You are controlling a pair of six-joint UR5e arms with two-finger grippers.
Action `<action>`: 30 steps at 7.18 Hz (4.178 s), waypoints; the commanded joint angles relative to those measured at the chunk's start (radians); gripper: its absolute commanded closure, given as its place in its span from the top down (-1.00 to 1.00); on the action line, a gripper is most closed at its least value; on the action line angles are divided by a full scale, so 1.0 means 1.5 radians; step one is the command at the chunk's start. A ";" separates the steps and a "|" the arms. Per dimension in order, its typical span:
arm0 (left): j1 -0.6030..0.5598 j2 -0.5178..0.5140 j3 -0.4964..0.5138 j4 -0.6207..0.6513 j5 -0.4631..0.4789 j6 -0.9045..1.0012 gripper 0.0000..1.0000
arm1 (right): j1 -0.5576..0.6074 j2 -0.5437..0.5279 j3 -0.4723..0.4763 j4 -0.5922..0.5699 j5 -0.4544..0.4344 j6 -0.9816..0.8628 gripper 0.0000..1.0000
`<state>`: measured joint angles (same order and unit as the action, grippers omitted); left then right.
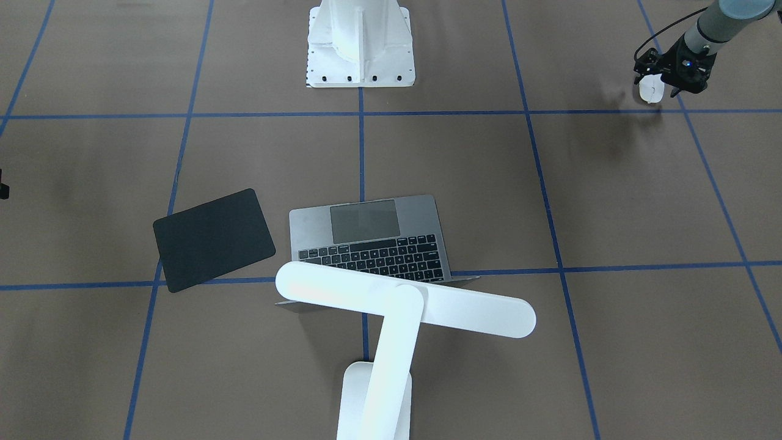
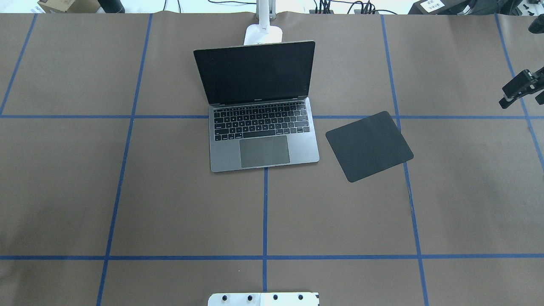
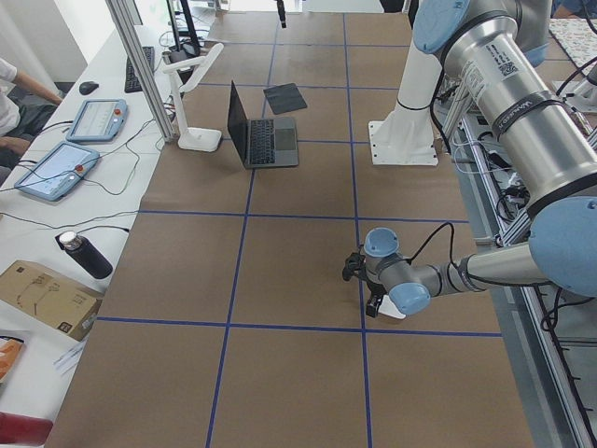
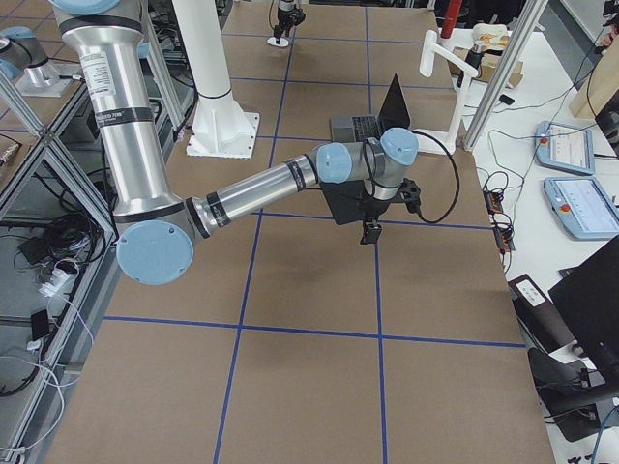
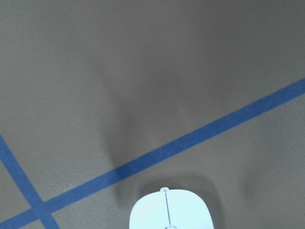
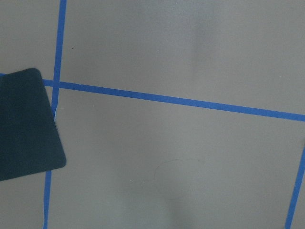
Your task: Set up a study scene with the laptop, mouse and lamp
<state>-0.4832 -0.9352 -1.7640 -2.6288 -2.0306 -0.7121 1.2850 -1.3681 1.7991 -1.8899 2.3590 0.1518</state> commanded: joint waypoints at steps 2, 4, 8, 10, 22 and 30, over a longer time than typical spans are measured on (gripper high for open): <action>0.016 0.000 0.011 0.002 -0.007 -0.017 0.98 | -0.003 0.002 -0.008 0.000 0.000 0.000 0.96; 0.031 0.001 0.012 0.001 -0.008 -0.027 0.97 | -0.005 0.005 -0.013 0.000 0.000 0.000 0.96; 0.042 0.005 0.018 0.000 -0.008 -0.041 0.75 | -0.008 0.007 -0.017 0.000 0.001 -0.001 0.96; 0.046 0.005 0.018 -0.001 -0.022 -0.050 0.62 | -0.010 0.007 -0.018 0.000 0.000 -0.001 0.96; 0.045 0.006 0.013 -0.019 -0.031 -0.051 0.39 | -0.011 0.009 -0.023 0.001 0.000 -0.002 0.96; 0.029 -0.023 -0.073 -0.015 -0.085 -0.103 0.23 | -0.011 0.008 -0.033 0.011 0.000 -0.003 0.97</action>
<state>-0.4306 -0.9554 -1.8269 -2.6527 -2.1394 -0.8426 1.2686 -1.3559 1.7512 -1.8737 2.3593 0.1472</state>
